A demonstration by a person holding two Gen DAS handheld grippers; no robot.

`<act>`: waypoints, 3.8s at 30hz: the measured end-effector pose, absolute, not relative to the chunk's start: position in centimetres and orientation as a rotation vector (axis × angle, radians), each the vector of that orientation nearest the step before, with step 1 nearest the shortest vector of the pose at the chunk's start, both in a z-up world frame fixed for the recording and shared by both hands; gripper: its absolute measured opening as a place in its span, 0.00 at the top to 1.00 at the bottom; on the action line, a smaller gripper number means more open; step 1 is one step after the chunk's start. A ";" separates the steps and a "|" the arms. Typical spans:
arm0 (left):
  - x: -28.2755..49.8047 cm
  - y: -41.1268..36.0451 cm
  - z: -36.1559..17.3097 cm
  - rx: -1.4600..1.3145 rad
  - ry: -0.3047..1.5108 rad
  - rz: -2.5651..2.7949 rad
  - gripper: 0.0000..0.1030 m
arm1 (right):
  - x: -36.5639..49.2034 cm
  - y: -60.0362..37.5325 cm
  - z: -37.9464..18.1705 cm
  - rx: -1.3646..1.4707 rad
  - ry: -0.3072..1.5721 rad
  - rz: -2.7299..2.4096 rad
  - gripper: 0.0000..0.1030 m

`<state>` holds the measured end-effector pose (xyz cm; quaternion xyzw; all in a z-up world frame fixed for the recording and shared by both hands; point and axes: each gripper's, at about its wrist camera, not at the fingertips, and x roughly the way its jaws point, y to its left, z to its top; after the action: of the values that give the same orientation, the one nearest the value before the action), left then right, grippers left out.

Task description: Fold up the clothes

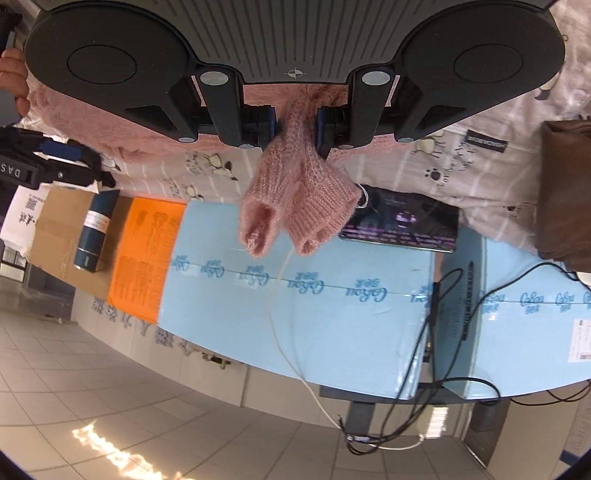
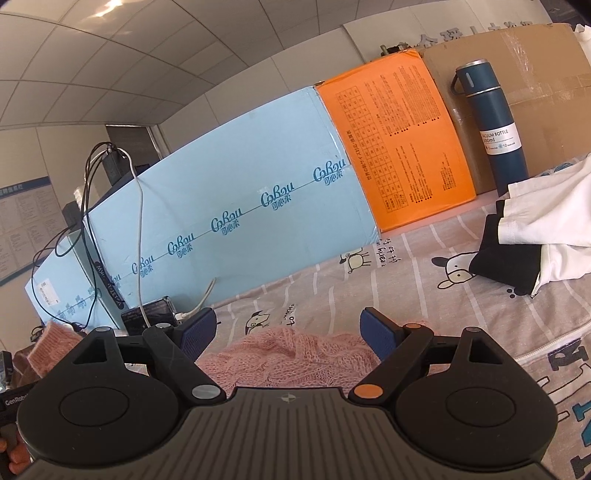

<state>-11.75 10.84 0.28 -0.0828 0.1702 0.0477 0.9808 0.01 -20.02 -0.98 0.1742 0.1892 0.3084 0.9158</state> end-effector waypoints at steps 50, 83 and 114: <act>-10.2 14.1 -4.4 -0.837 0.338 0.206 0.67 | -1.1 -19.5 -1.2 0.333 0.377 0.677 0.18; -14.3 -2.5 -2.8 0.623 0.223 0.016 0.32 | -0.6 -20.2 -1.5 0.528 0.539 1.004 0.18; -12.1 10.2 1.6 -0.061 0.304 -0.104 0.03 | -3.8 -17.7 -0.8 0.543 0.595 0.855 0.81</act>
<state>-12.07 10.23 1.55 -0.0302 0.1513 -0.0516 0.9867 -3.82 -17.67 -0.82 0.2563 0.2808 0.4033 0.8323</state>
